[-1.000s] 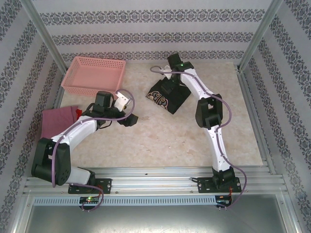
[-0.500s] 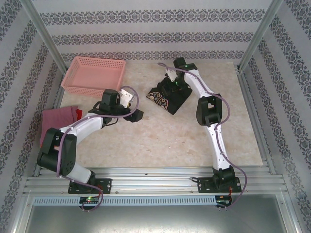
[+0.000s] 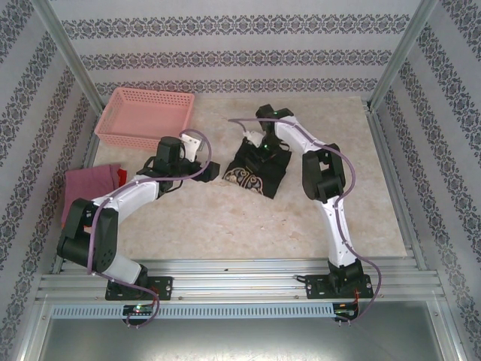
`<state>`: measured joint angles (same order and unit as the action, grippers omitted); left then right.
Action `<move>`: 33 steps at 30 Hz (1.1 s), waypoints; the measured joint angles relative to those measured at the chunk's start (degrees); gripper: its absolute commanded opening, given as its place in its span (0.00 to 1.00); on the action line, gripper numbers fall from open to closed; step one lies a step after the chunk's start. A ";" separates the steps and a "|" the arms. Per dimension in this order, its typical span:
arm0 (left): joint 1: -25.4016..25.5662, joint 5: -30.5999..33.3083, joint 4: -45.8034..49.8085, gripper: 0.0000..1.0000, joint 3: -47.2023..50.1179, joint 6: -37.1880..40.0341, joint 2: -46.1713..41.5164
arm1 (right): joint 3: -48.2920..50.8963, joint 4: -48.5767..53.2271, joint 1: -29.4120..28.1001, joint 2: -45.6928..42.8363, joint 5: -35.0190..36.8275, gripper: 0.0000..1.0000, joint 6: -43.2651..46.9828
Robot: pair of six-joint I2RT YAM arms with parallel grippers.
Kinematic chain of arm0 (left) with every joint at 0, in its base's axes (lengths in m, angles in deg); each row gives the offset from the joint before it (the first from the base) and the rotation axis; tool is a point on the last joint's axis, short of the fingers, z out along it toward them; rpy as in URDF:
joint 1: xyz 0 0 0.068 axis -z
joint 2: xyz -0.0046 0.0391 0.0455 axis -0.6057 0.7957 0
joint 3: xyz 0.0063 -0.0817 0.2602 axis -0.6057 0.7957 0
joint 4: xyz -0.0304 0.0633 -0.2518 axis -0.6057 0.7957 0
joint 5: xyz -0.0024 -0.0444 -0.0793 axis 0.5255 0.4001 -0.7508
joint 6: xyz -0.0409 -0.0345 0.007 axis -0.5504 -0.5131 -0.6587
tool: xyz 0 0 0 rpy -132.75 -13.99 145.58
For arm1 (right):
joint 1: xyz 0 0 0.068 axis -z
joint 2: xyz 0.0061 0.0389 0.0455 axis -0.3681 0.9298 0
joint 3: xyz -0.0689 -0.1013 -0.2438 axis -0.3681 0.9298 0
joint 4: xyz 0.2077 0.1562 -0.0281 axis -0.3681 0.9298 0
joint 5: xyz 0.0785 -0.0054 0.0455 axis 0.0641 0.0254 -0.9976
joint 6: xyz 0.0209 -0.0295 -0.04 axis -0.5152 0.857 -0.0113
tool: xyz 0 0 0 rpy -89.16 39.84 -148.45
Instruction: Fold and stack the t-shirts
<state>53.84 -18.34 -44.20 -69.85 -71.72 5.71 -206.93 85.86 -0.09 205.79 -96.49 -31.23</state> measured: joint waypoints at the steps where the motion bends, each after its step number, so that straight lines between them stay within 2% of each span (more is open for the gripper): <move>1: 0.00 0.63 0.00 1.00 0.31 -0.81 -0.50 | 2.86 -0.09 -0.96 -1.70 -0.04 0.81 0.94; 6: -0.02 4.92 0.50 1.00 0.74 -6.91 -1.51 | 16.04 -1.57 -4.85 -9.60 -1.57 0.84 4.66; 10: -0.02 6.71 2.69 1.00 0.42 -14.99 -0.74 | 22.95 -3.80 -5.95 -14.34 -3.65 0.88 5.92; 17: 0.33 3.63 11.21 1.00 -9.94 -25.51 9.81 | 31.69 -12.28 -4.74 -25.92 -7.15 0.88 8.17; 19: 0.83 1.55 13.53 0.96 -13.68 -26.43 12.72 | 32.85 -13.46 -4.35 -28.59 -8.46 0.87 9.16; 22: 1.42 -1.64 16.98 0.80 -19.45 -27.67 17.07 | 33.57 -14.27 -4.02 -30.80 -10.36 0.82 10.51; 27: 2.08 -6.14 20.94 0.66 -26.51 -28.72 24.35 | 34.10 -13.75 -3.96 -30.88 -11.50 0.75 11.96; 33: 4.76 -8.02 26.25 0.50 -32.50 -28.04 31.45 | 35.39 -13.25 -3.96 -30.88 -11.63 0.68 12.37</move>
<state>58.60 -26.36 -17.95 -102.35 -99.77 37.16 -171.54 72.62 -4.05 174.91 -108.11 -18.86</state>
